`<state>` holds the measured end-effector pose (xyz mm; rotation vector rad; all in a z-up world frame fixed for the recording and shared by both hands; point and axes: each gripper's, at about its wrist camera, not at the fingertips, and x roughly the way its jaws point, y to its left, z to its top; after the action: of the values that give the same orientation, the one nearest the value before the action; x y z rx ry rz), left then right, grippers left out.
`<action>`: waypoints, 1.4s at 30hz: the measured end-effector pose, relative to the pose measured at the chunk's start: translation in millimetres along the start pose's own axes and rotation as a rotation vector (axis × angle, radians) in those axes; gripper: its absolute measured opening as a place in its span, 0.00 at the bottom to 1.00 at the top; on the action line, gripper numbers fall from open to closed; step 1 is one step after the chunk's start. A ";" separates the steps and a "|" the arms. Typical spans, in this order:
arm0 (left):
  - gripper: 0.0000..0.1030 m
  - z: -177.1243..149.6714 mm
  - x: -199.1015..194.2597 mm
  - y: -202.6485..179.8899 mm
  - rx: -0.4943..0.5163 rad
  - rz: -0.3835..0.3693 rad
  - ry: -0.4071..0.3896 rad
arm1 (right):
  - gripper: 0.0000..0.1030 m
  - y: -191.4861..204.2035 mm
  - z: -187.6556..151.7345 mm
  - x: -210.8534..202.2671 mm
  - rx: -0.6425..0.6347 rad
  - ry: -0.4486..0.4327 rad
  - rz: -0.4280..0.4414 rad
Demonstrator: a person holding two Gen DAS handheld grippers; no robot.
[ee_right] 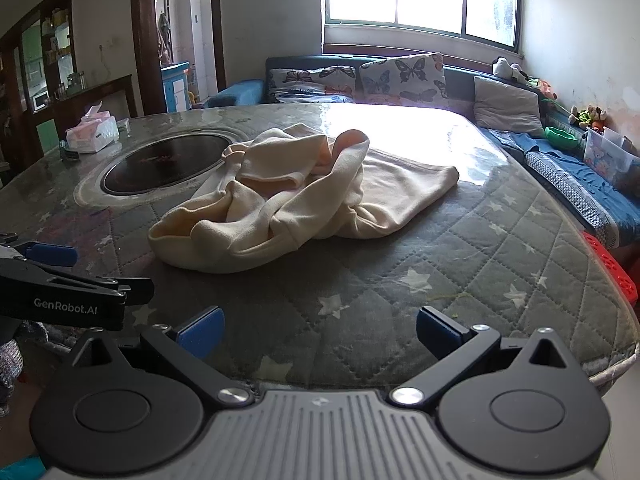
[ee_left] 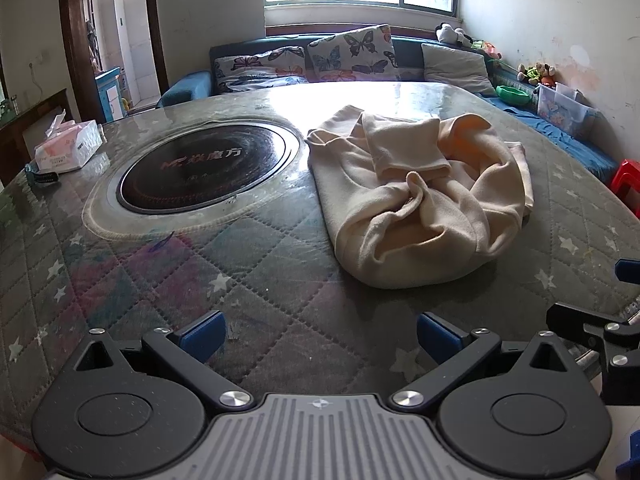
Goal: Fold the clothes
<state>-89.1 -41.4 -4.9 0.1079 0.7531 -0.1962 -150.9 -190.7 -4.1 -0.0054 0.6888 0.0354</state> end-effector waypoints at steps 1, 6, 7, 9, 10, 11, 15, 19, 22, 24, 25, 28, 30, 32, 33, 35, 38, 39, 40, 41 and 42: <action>1.00 0.9 0.2 0.0 0.002 0.000 0.000 | 1.00 -0.2 0.9 0.1 0.000 -0.001 -0.002; 1.00 4.9 0.5 -0.5 0.006 -0.007 -0.005 | 1.00 -1.8 4.4 2.0 0.003 0.003 -0.005; 1.00 5.8 0.8 -0.2 0.006 -0.011 -0.005 | 1.00 -2.1 5.4 2.7 0.004 0.005 -0.005; 1.00 7.5 1.9 0.2 0.006 -0.013 -0.003 | 1.00 -2.7 7.0 4.9 0.005 0.009 -0.005; 1.00 8.2 2.8 0.1 0.007 -0.013 -0.002 | 1.00 -2.9 7.7 6.0 0.006 0.011 -0.004; 1.00 8.8 3.7 0.1 0.008 -0.013 -0.001 | 1.00 -3.0 8.5 7.5 0.006 0.014 -0.006; 1.00 10.1 6.8 1.2 0.007 -0.011 0.004 | 1.00 -1.8 10.8 12.5 0.002 0.026 -0.010; 1.00 9.7 8.0 1.3 0.009 -0.009 0.004 | 1.00 0.4 11.9 14.2 -0.009 0.022 -0.005; 1.00 8.8 8.2 1.4 0.010 -0.009 0.003 | 1.00 1.4 14.2 15.5 0.000 0.034 -0.017; 1.00 8.7 8.2 1.3 0.011 -0.008 0.002 | 1.00 3.8 15.0 14.6 -0.016 0.031 -0.023; 1.00 8.7 8.0 1.4 0.010 -0.009 0.001 | 1.00 5.1 15.2 13.9 -0.026 0.028 -0.024; 1.00 8.7 7.4 1.2 0.011 -0.012 -0.001 | 1.00 9.4 14.5 7.9 -0.042 -0.005 0.016; 1.00 8.8 7.0 1.0 0.013 -0.013 -0.003 | 1.00 11.2 14.5 5.1 -0.037 -0.021 0.019; 1.00 9.3 6.6 1.5 0.014 -0.014 -0.006 | 1.00 12.8 15.1 3.2 -0.037 -0.035 0.020; 1.00 9.6 6.3 1.7 0.015 -0.015 -0.007 | 1.00 13.5 15.6 2.9 -0.037 -0.039 0.021; 1.00 10.3 5.8 2.3 0.015 -0.016 -0.011 | 1.00 14.5 16.7 2.9 -0.037 -0.045 0.025; 1.00 11.8 4.5 2.7 0.023 -0.018 -0.016 | 1.00 15.9 16.8 3.2 -0.042 -0.045 0.021; 1.00 12.6 4.4 2.7 0.027 -0.019 -0.018 | 1.00 16.9 16.5 3.1 -0.052 -0.044 0.018; 1.00 13.6 4.6 2.4 0.029 -0.020 -0.019 | 1.00 18.2 15.9 2.8 -0.065 -0.042 0.013; 1.00 14.6 4.8 2.2 0.032 -0.022 -0.020 | 1.00 18.9 15.3 2.5 -0.077 -0.043 0.016; 1.00 15.7 5.0 2.0 0.035 -0.023 -0.021 | 1.00 18.7 14.2 2.0 -0.094 -0.049 0.042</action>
<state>-74.7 -42.8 3.2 0.1299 0.7302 -0.2323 -141.0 -171.7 5.7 -0.0800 0.6375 0.1079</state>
